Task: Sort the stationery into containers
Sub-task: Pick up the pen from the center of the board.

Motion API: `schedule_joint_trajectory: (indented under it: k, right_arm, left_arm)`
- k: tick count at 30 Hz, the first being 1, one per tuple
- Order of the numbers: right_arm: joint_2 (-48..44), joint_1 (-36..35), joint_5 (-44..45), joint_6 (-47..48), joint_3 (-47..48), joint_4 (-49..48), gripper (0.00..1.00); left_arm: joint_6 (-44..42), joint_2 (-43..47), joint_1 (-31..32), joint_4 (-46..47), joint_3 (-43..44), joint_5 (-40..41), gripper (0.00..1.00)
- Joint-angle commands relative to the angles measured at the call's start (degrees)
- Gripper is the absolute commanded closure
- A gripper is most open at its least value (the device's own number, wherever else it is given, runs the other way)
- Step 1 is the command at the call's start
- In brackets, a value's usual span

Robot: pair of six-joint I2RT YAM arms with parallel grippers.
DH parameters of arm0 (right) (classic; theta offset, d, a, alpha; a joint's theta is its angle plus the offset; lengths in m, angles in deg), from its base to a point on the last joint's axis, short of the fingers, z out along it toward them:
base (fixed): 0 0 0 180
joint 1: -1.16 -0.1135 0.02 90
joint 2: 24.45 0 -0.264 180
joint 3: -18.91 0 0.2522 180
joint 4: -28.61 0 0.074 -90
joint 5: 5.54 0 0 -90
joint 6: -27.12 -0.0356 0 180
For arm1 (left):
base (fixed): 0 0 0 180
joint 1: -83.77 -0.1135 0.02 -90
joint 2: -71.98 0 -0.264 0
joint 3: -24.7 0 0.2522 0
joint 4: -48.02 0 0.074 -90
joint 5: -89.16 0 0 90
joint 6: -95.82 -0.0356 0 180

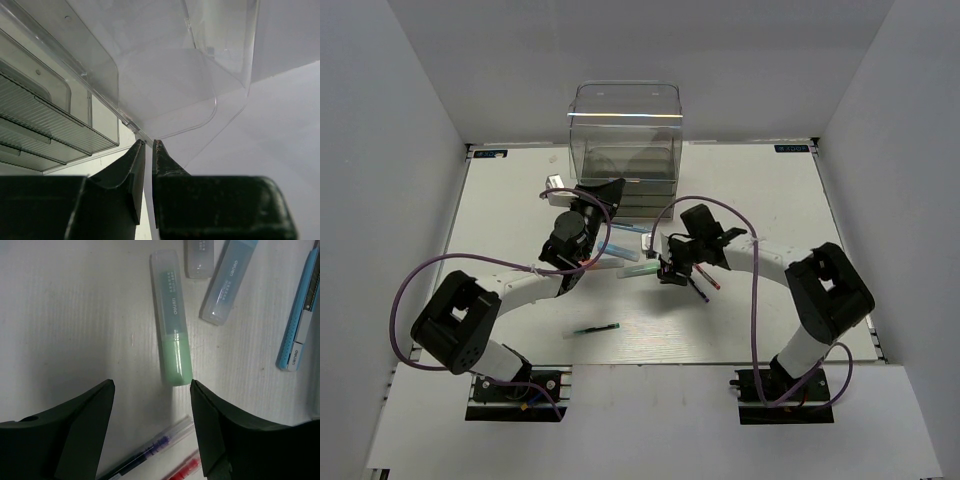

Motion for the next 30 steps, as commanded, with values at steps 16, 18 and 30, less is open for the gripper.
schedule_joint_trajectory:
  k: [16, 18, 30]
  right_arm:
    - [11.51, -1.76, 0.0, 9.85, 11.25, 5.68, 0.42]
    - [12.39, -1.85, -0.09, 10.91, 11.69, 6.82, 0.46]
    - [12.58, -1.32, -0.97, 10.22, 12.93, 10.96, 0.95]
  left_arm:
    - [0.18, 5.02, 0.48, -1.21, 0.72, 0.62, 1.0]
    - [0.18, 5.02, 0.48, -1.21, 0.72, 0.62, 1.0]
    - [0.71, 5.54, 0.48, -1.74, 0.72, 1.15, 1.0]
